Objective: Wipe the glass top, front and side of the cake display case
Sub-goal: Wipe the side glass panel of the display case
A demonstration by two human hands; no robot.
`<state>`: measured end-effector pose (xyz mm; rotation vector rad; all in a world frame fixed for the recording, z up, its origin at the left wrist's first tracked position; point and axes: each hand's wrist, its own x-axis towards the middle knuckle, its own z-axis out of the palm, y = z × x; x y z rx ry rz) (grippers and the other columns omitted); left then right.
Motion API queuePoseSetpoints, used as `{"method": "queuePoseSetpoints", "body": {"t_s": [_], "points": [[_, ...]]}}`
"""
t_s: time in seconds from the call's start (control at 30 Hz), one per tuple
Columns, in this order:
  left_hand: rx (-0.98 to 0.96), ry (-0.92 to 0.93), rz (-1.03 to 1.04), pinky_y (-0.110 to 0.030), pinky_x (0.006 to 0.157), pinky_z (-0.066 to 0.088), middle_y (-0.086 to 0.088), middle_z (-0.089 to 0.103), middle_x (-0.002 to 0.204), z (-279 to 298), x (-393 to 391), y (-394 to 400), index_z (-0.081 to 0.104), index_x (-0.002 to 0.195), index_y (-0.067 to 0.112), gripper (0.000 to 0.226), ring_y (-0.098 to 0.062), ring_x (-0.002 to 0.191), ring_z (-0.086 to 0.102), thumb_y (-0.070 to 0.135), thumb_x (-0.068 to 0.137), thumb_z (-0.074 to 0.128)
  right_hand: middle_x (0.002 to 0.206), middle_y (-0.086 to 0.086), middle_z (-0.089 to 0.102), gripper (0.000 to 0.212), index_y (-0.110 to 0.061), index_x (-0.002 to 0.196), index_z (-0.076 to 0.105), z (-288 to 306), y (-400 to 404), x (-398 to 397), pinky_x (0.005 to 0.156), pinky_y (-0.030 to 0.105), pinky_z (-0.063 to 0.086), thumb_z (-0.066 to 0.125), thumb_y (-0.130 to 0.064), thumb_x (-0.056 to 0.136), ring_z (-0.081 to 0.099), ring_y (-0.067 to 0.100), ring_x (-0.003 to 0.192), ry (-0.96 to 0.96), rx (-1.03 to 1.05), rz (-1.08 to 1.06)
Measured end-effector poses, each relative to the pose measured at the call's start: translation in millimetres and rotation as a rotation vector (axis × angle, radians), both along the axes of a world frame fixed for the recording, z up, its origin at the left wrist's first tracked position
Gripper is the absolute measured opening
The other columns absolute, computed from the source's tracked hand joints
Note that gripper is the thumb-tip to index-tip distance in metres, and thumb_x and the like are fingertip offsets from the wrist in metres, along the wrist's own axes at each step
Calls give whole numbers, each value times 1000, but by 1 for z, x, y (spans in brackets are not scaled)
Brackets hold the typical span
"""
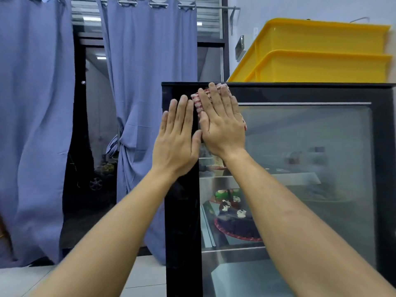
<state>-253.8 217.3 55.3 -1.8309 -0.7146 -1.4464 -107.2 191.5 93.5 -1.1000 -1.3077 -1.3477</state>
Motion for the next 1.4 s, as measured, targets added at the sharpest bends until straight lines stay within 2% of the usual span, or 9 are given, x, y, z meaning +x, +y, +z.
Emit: {"method": "queuePoseSetpoints", "body": {"t_s": [0.23,0.47,0.57,0.73,0.87,1.03,1.13,1.2,1.4], "points": [[-37,-31,69,-31,128,-14,-10,-1,175,48,-1,16,4,166,7,70,-25,162,-5,40,107,22,170,8,25,57,-18,162,34,2,-9,40,130,45,11,30,-35,108,19,30,158,86,9,6],[-15,-83,77,-26,125,-18,-8,0,175,41,5,14,6,167,9,65,-24,162,-3,34,111,28,174,8,-4,65,-19,166,4,2,-54,186,129,47,-3,11,-42,105,-7,28,160,563,-107,-77],[-17,-94,77,-28,126,-16,-5,2,176,40,10,11,8,167,11,64,-26,162,-4,35,111,26,174,11,-4,68,-15,166,4,2,-58,169,129,50,0,9,-40,104,-6,32,160,693,-102,-67],[-17,-83,110,-32,128,-13,-3,1,176,40,8,10,8,167,14,63,-26,162,-6,34,110,25,171,18,17,62,-8,164,23,-13,-30,75,130,50,9,29,-31,107,14,36,159,111,-88,-84],[-37,-66,111,-33,129,-12,-2,1,176,41,8,9,8,167,13,63,-24,162,-6,33,110,25,172,12,20,59,-13,164,26,-5,-40,118,130,47,12,31,-34,109,16,30,159,-100,-182,-89],[-20,-84,111,-34,129,-10,-1,3,175,39,9,13,12,167,14,63,-21,162,-7,35,109,24,174,8,-8,67,-17,166,1,1,-75,244,129,46,-5,9,-46,106,-10,25,160,605,-163,-34],[-16,-93,111,-34,129,-10,-1,6,175,39,10,15,14,167,14,63,-21,162,-5,37,109,22,173,9,-13,64,-15,166,-4,0,-86,262,129,44,-9,7,-43,110,-14,26,159,788,-200,-25],[-13,-94,111,-34,129,-10,-2,7,175,38,10,16,14,167,14,63,-21,162,-4,38,109,21,174,10,-8,64,-15,166,0,-2,-76,237,129,45,-6,7,-43,109,-9,28,160,692,-159,-67],[-7,-102,109,-34,129,-9,-3,8,175,38,12,16,15,167,14,64,-21,161,-3,37,108,22,172,11,15,61,-12,164,25,-14,-46,155,131,46,8,29,-34,108,12,30,160,-24,-171,-110]]}}
